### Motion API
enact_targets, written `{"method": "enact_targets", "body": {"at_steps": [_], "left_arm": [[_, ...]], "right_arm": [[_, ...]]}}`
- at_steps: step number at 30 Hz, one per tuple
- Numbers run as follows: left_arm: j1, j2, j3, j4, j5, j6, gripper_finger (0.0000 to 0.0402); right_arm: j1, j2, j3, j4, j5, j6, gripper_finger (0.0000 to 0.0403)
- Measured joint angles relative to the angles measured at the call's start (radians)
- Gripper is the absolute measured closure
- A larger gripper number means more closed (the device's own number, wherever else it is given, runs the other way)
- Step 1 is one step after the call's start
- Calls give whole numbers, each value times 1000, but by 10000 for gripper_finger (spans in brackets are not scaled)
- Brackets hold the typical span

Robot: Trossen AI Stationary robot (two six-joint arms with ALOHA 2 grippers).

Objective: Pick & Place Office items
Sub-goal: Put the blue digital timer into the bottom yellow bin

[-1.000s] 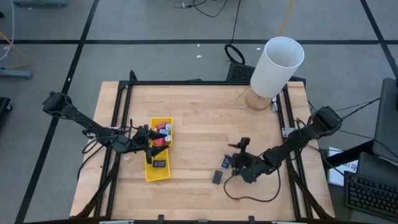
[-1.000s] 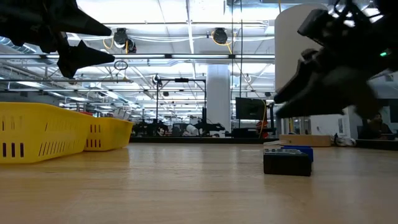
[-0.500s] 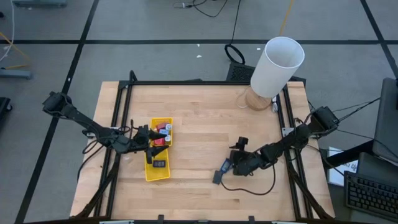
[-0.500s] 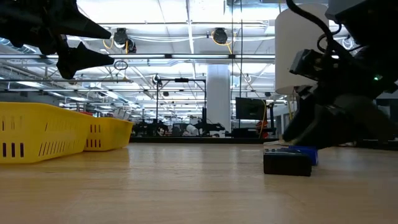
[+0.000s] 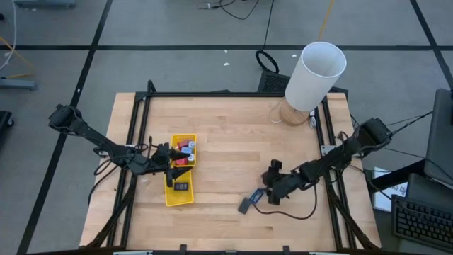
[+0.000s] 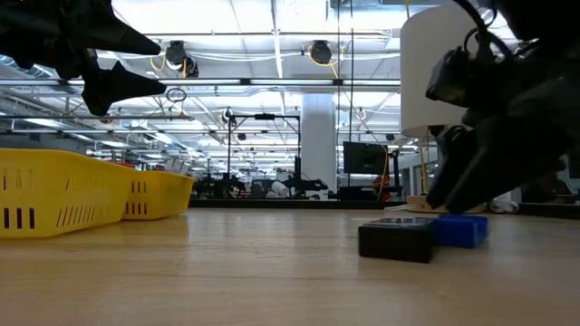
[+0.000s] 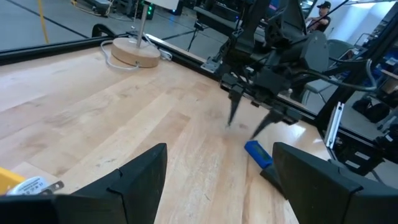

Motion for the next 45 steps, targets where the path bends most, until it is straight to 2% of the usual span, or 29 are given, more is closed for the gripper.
{"method": "enact_targets", "body": {"at_steps": [3,8,13,19,23,34,39,45], "left_arm": [[0,0,0,0,0,-7,107],[0,0,0,0,0,-7,107],[-1,0,0,1,0,-7,107],[-1,0,0,2,0,-7,107],[0,0,0,1,0,-7,107],[0,0,0,1,0,-2,107],[0,0,0,1,0,-4,108],[0,0,0,1,0,-7,107]], "right_arm": [[14,-18,0,9,-86,42,149],[59,-17,0,55,-90,11,149],[85,-1,0,163,-75,-98,149],[91,95,0,329,-59,-301,149],[87,142,0,303,-60,-301,149],[65,142,0,240,-59,-240,151],[51,141,2,193,-60,-173,171],[49,141,1,225,-60,-196,203]]}}
